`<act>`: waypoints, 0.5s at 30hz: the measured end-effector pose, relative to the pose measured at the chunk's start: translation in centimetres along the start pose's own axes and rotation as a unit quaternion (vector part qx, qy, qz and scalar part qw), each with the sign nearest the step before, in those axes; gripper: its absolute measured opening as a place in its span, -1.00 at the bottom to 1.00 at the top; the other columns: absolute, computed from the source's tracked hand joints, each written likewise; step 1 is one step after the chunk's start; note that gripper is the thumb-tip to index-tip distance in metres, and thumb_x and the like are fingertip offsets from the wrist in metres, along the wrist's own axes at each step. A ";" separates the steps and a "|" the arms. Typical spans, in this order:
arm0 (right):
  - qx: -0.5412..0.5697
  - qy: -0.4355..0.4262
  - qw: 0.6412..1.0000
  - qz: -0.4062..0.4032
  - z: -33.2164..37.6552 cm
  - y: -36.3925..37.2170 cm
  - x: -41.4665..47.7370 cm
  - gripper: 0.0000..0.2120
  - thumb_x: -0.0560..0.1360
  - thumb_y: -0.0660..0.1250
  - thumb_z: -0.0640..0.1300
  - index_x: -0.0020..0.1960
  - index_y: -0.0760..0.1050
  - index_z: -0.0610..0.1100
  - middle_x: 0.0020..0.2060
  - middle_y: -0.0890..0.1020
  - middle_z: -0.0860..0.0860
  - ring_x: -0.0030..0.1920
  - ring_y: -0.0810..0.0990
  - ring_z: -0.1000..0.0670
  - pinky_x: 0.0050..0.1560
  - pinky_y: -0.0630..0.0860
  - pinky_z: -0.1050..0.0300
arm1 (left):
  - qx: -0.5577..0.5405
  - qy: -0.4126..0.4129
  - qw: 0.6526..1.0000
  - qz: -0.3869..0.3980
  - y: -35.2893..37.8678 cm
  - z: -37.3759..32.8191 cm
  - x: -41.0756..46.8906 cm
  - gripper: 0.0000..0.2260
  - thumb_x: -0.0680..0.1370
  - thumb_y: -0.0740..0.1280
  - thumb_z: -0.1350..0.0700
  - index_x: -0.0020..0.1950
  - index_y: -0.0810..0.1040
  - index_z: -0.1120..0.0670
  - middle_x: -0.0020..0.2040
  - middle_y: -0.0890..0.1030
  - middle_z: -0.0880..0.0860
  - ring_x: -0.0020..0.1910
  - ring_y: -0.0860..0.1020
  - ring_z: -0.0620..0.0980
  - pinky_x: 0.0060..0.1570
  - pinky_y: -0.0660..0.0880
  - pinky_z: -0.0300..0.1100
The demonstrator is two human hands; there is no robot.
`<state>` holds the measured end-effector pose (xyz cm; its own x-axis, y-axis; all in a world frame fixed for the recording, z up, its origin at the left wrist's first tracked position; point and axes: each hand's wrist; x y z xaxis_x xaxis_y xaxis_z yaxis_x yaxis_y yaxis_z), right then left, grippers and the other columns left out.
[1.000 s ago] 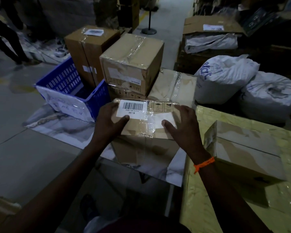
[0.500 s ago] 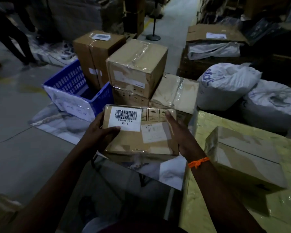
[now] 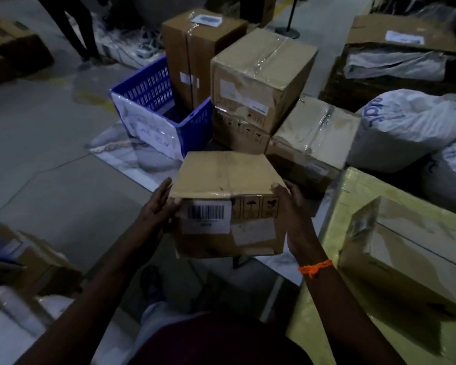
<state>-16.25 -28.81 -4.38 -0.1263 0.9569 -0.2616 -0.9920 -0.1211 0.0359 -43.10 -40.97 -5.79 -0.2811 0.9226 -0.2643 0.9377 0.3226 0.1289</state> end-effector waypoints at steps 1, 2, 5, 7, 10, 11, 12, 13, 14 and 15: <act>-0.004 -0.002 1.000 0.001 -0.6 -0.5 -0.5 -0.70 0.64 0.35 -0.03 0.36 0.52 -0.03 0.09 0.72 -0.03 0.06 0.73 -0.01 -0.07 0.65 0.09 | 0.004 -0.008 1.000 0.008 0.4 0.3 -0.4 -0.53 0.48 0.48 -0.15 0.35 0.48 -0.36 0.35 0.59 -0.19 0.27 0.60 -0.11 0.00 0.60 -0.17; -0.010 -0.001 1.000 -0.002 -1.1 -0.9 -1.0 -0.69 0.65 0.34 -0.05 0.38 0.50 -0.02 0.09 0.71 0.00 0.04 0.73 0.06 -0.09 0.64 0.17 | 0.009 -0.009 1.000 0.015 0.7 0.8 -0.6 -0.60 0.53 0.40 -0.08 0.34 0.49 -0.37 0.32 0.61 -0.22 0.26 0.61 -0.14 -0.02 0.60 -0.21; -0.070 -0.011 0.998 -0.005 -3.5 -2.0 -2.3 -0.60 0.64 0.36 -0.12 0.46 0.44 -0.01 0.21 0.65 0.07 0.14 0.67 0.15 0.05 0.61 0.22 | 0.015 -0.027 0.999 0.012 0.9 2.4 -1.0 -0.50 0.54 0.37 0.03 0.47 0.43 -0.22 0.38 0.57 -0.19 0.32 0.57 -0.11 0.02 0.61 -0.20; -0.125 -0.010 0.992 0.004 -5.5 -2.5 -3.2 -0.53 0.61 0.41 -0.10 0.49 0.42 0.03 0.26 0.62 0.14 0.24 0.61 0.14 0.22 0.58 0.08 | 0.037 -0.027 0.999 0.028 0.4 3.7 -1.2 -0.35 0.51 0.50 0.10 0.56 0.37 -0.11 0.45 0.52 -0.12 0.40 0.52 -0.04 0.17 0.60 -0.09; -0.162 0.009 0.987 0.014 -8.3 -3.1 -4.4 -0.44 0.53 0.46 -0.01 0.49 0.42 0.02 0.26 0.64 0.13 0.24 0.62 0.12 0.29 0.58 -0.01 | 0.127 -0.030 0.990 0.057 -0.2 5.5 -2.1 -0.15 0.40 0.59 0.05 0.63 0.27 -0.02 0.54 0.42 -0.06 0.48 0.44 -0.08 0.40 0.47 -0.03; -0.166 0.011 0.986 0.018 -8.9 -3.1 -4.8 -0.45 0.53 0.47 -0.02 0.49 0.42 0.02 0.27 0.64 0.12 0.25 0.62 0.10 0.31 0.57 -0.02 | 0.141 -0.034 0.988 0.058 -0.2 6.0 -2.4 -0.08 0.36 0.59 0.01 0.64 0.24 -0.01 0.55 0.40 -0.06 0.47 0.43 -0.13 0.40 0.46 -0.11; -0.170 0.011 0.985 0.026 -9.3 -3.1 -5.2 -0.46 0.55 0.47 -0.07 0.49 0.41 0.02 0.29 0.62 0.11 0.27 0.61 0.09 0.32 0.56 0.00 | 0.151 -0.032 0.986 0.060 -0.2 6.4 -2.8 -0.04 0.32 0.59 -0.03 0.64 0.21 -0.01 0.56 0.39 -0.07 0.46 0.42 -0.18 0.37 0.46 -0.20; -0.174 0.009 0.984 0.034 -9.6 -3.0 -5.5 -0.45 0.57 0.47 -0.11 0.50 0.38 0.03 0.31 0.59 0.12 0.29 0.58 0.09 0.33 0.55 0.04 | 0.163 -0.026 0.985 0.058 -0.1 6.7 -2.9 -0.01 0.31 0.59 -0.07 0.65 0.18 -0.02 0.56 0.37 -0.08 0.46 0.41 -0.21 0.35 0.46 -0.25; -0.177 0.008 0.983 0.040 -9.8 -3.0 -5.7 -0.42 0.57 0.47 -0.15 0.52 0.34 0.04 0.32 0.57 0.12 0.30 0.56 0.11 0.34 0.53 0.09 | 0.177 -0.021 0.982 0.055 0.0 7.0 -3.0 0.00 0.31 0.59 -0.11 0.65 0.16 -0.04 0.56 0.37 -0.10 0.47 0.40 -0.23 0.36 0.44 -0.27; -0.181 0.004 0.983 0.044 -9.9 -2.9 -5.8 -0.38 0.57 0.47 -0.16 0.55 0.31 0.03 0.33 0.56 0.11 0.31 0.55 0.12 0.33 0.52 0.12 | 0.192 -0.015 0.980 0.053 0.1 7.1 -3.1 0.02 0.30 0.59 -0.15 0.66 0.15 -0.06 0.55 0.36 -0.12 0.47 0.38 -0.25 0.36 0.42 -0.30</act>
<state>-12.63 -36.62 -12.51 -0.2096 0.9369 -0.2796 -0.9135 -0.2897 -0.2858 -40.73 -45.30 -11.77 -0.1765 0.9384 -0.2972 0.9707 0.1159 -0.2105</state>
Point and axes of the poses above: each hand's wrist, its own x-axis towards the middle knuckle, its own y-axis out of the palm, z = x × y
